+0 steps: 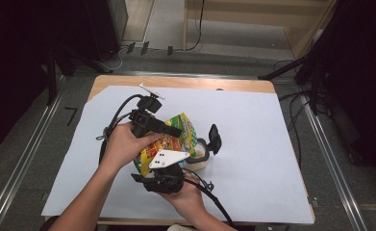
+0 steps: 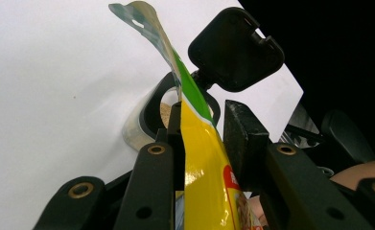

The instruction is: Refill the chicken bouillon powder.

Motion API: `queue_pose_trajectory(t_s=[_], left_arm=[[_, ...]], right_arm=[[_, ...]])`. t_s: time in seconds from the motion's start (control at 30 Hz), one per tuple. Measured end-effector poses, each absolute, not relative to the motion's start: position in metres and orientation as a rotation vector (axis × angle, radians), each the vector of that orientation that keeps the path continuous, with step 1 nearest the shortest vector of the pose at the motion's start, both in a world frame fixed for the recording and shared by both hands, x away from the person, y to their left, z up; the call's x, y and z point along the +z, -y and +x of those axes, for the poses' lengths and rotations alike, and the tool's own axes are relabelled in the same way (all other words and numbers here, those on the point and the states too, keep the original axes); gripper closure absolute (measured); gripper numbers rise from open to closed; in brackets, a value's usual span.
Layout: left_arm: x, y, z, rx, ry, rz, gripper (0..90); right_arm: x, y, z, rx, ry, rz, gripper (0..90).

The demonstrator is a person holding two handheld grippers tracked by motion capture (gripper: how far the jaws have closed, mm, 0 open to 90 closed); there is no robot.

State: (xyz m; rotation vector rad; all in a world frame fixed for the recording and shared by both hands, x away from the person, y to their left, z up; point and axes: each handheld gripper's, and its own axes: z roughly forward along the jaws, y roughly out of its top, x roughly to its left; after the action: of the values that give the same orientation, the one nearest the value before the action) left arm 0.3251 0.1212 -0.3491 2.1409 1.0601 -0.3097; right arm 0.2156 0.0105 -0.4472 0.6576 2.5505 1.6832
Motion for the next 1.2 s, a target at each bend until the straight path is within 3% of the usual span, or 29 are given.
queue_pose_trajectory(t_s=[1.2], left_arm=[[-0.3449,-0.1119,0.3217,-0.298,-1.028,2.163,73.1]], right_arm=[[-0.4479,-0.0068,0.2142,1.676,-2.525,0.669,68.8]])
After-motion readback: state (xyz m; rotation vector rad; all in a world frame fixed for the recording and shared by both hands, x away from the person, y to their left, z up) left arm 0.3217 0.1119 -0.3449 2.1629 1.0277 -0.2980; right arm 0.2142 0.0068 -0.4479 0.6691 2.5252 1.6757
